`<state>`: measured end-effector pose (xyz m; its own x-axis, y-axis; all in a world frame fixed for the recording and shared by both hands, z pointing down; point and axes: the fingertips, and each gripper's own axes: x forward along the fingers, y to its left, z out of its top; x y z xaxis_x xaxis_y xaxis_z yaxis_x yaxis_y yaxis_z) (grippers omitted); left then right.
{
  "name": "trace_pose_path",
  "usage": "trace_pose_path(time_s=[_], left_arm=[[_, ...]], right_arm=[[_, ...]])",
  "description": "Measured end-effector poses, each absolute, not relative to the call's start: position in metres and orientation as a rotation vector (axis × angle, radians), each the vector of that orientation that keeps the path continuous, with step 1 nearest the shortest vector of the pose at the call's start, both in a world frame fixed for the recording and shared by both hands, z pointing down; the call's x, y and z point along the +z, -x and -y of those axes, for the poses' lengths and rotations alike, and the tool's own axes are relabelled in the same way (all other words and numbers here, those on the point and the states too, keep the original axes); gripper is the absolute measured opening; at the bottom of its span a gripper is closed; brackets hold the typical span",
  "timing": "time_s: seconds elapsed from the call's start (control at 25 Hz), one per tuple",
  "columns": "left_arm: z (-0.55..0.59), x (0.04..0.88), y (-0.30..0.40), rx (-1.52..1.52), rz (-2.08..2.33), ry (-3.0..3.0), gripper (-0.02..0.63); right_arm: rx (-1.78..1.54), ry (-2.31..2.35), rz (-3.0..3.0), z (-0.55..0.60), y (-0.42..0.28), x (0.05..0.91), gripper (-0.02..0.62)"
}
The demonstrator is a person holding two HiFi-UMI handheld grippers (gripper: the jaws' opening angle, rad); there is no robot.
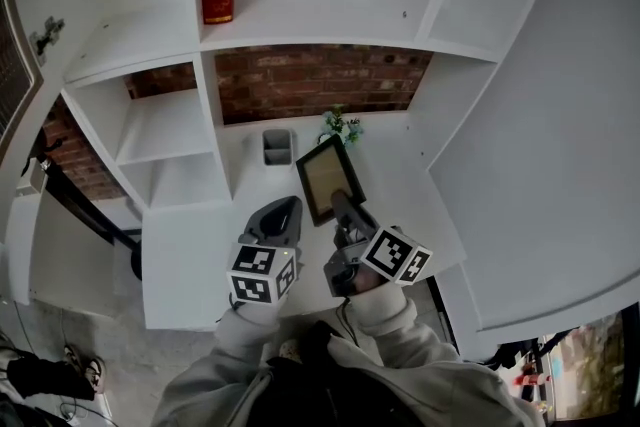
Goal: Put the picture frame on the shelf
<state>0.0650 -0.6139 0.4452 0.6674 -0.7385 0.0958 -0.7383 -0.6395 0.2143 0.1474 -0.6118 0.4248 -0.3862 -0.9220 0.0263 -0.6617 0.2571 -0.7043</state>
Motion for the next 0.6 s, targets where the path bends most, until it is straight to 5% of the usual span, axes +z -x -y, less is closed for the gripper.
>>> trace_pose_path(time_s=[0.6], left_arm=[[0.630, 0.373, -0.067, -0.011, 1.370, -2.676, 0.006]], right_arm=[[-0.871, 1.169, -2.205, 0.625, -0.151, 0.339, 0.046]])
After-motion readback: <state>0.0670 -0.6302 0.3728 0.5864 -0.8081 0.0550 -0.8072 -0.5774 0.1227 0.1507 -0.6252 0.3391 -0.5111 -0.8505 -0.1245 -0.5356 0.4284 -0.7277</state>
